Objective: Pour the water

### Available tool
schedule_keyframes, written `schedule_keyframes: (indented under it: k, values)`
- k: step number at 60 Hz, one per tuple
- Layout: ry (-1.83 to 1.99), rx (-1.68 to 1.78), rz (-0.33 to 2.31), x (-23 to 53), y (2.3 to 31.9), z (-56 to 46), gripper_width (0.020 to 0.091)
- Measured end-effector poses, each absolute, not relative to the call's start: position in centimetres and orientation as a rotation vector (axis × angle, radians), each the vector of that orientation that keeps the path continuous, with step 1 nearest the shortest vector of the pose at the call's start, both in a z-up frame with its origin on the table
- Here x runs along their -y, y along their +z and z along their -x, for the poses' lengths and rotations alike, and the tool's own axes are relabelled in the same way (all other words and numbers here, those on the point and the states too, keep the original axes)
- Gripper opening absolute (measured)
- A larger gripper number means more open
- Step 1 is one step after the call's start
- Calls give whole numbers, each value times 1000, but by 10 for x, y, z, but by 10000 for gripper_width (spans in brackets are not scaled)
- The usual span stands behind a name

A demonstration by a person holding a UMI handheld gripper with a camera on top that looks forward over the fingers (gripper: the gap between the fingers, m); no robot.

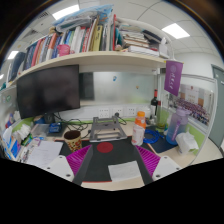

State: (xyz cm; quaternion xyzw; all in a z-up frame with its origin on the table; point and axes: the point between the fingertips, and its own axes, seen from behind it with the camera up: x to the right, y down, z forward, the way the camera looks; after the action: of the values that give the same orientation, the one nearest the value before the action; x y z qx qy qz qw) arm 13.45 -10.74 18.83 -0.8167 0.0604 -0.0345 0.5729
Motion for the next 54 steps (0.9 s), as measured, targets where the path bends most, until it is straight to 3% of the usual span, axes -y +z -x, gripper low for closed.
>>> schedule_keyframes:
  k: [18, 37, 43, 50, 54]
  values:
    - [-141, -93, 1898, -14, 147, -269, 846]
    - [-72, 39, 1888, -120, 103, -298, 842]
    - [-15, 60, 1884, -136, 93, -291, 764]
    - [-13, 49, 1847, -145, 95, -297, 577]
    - [-3, 22, 1838, -145, 95, -298, 558]
